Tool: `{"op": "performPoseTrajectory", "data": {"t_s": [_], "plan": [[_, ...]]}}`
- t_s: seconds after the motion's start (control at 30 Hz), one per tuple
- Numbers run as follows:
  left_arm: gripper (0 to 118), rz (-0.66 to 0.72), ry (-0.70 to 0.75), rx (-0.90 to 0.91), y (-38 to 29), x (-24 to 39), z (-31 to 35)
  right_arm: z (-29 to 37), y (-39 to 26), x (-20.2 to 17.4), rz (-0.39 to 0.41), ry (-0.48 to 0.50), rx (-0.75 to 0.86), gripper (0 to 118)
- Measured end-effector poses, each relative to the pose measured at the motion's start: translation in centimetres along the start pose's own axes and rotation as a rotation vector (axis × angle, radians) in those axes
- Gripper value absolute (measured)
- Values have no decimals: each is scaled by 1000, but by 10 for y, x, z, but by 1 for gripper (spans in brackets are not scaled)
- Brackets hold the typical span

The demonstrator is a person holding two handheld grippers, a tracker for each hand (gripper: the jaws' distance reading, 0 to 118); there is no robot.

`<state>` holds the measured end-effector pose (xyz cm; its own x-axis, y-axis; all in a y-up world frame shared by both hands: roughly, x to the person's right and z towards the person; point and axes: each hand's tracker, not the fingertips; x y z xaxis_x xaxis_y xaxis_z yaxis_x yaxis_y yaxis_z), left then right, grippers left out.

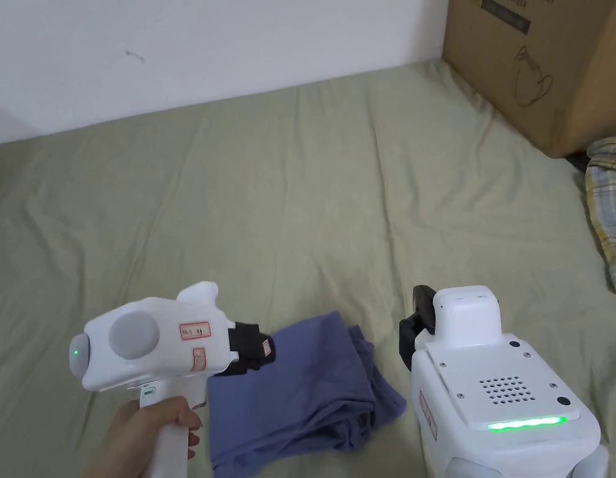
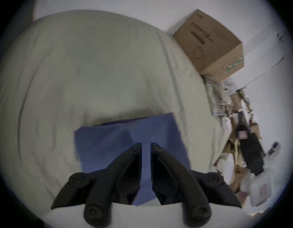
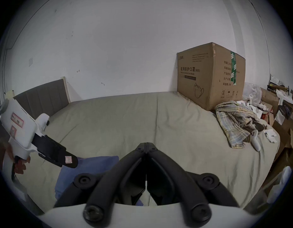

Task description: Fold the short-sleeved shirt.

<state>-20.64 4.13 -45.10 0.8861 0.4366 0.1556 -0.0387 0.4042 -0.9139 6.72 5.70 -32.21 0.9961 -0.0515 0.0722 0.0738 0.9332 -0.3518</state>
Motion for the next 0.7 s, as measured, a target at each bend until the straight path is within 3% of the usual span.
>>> {"op": "performPoseTrajectory", "data": {"t_s": [0.13, 0.3, 0.7], "plan": [[5, 24, -77, -95, -19, 11, -27, 1, -3, 1, 5, 0, -9, 1], [5, -146, -38, -151, -35, 60, -52, 0, -5, 6, 6, -5, -25, 1], [5, -239, -51, -181, -42, 103, -73, -3, -11, 20, -12, -31, -61, 1]]}}
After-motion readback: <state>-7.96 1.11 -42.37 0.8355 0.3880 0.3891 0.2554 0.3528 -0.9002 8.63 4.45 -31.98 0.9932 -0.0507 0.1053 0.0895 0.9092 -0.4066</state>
